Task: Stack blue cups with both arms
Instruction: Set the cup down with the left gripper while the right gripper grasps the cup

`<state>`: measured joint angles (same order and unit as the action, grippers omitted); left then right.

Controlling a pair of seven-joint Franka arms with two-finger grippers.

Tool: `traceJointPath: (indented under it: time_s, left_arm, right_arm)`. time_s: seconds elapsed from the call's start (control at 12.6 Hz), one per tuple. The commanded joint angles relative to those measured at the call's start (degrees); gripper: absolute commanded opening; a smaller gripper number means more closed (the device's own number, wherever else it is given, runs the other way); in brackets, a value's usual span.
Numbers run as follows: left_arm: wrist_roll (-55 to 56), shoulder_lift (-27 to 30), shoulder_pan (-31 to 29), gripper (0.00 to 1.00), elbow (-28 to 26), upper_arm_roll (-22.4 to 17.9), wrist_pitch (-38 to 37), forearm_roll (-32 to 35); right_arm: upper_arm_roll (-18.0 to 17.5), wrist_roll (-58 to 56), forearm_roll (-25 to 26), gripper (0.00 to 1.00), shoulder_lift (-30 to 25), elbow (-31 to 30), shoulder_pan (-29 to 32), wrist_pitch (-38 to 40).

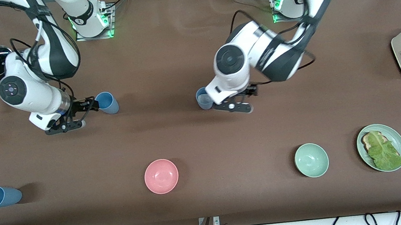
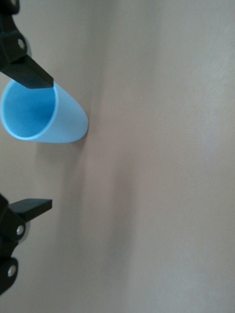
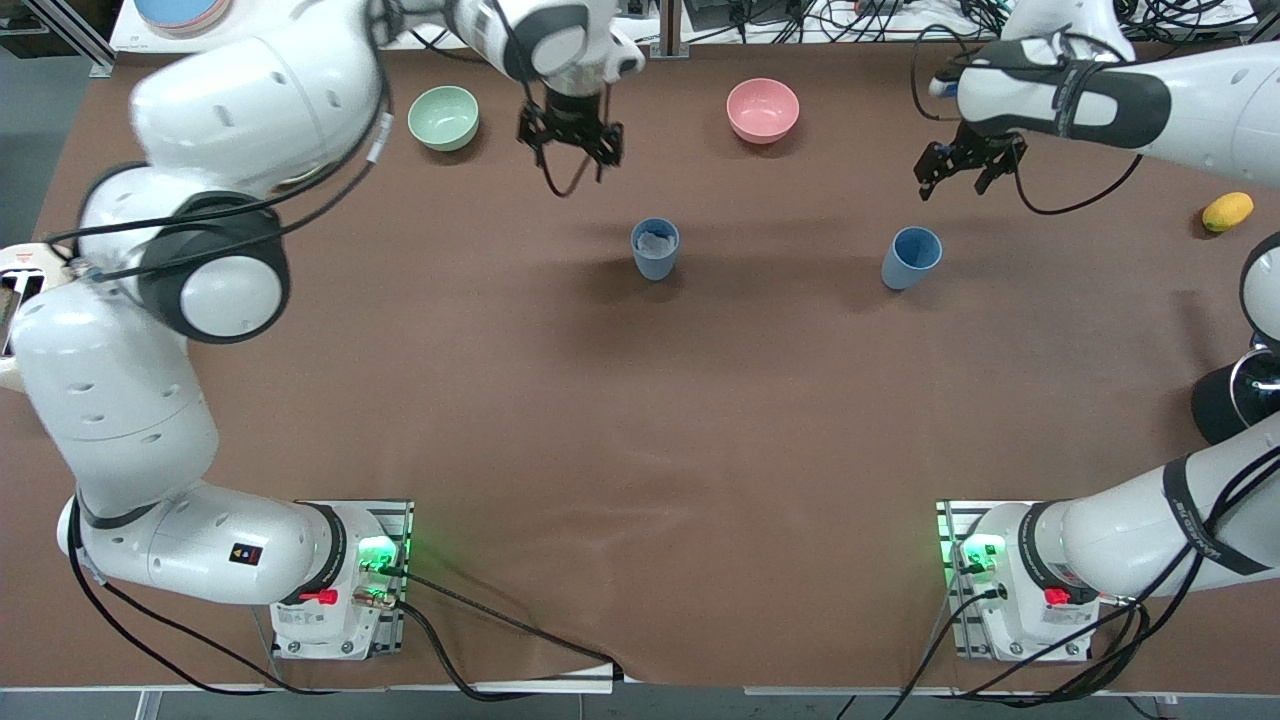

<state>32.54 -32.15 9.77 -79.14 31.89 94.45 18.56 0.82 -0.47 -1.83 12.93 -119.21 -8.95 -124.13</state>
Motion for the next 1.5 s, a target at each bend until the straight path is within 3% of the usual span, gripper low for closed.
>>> traceJointPath:
  time_s: [0.0, 0.16, 0.4, 0.47, 0.63, 0.79, 0.95, 1.27, 1.35, 1.43]
  left_arm:
    - [-0.46, 6.3, -5.0, 1.0, -1.9, 0.54, -2.51, 0.78]
    - [-4.82, 8.94, -10.09, 1.0, -1.81, 0.63, -2.6, 0.69]
    - [-14.86, 10.27, -22.47, 1.0, -1.63, 0.89, -2.43, -11.14]
    - [-16.61, 10.62, -25.03, 1.0, -1.55, 0.37, -2.25, -10.83]
    - [-25.02, 11.5, -30.13, 1.0, -0.67, 0.01, -2.34, -8.11]
    - [-31.11, 11.41, -32.96, 1.0, -0.67, -0.16, -2.34, -8.1]
    - [-31.75, 11.41, -33.84, 1.0, -0.67, -0.16, -2.34, -8.01]
    - [-32.01, 11.58, -33.68, 1.0, -0.75, -0.16, -2.34, -8.19]
    - [-32.01, 12.89, -32.63, 1.0, -1.63, -1.21, -2.16, -8.45]
    - [-31.93, 13.25, -29.4, 1.0, -1.72, -5.22, -2.42, -9.67]
  right_arm:
    - [-0.11, -0.85, -0.02, 0.99, -1.32, -6.37, 0.25, -5.58]
    - [-0.11, -0.76, -0.02, 0.99, -1.5, -7.44, 0.25, -5.51]
    - [-0.11, -0.67, -0.02, 0.99, -1.76, -8.75, 0.25, -5.85]
    - [-0.11, -0.67, -0.02, 0.95, -1.77, -9.37, 0.25, -6.55]
    - [-0.11, -0.67, -0.02, 0.79, -1.5, -9.99, 0.25, -7.35]
    - [-0.11, -0.67, -0.02, 0.56, -1.33, -9.9, 0.25, -7.35]
    - [-0.11, -0.67, -0.02, 0.34, -1.33, -9.9, 0.25, -7.09]
    - [-0.9, 0.21, -0.02, 0.0, -1.59, -9.73, 0.25, -6.65]
    - [-0.99, 0.64, -0.02, 0.0, -1.59, -9.55, 0.25, -6.13]
    - [-1.6, 1.95, -0.02, 0.0, -1.68, -9.12, 0.25, -5.68]
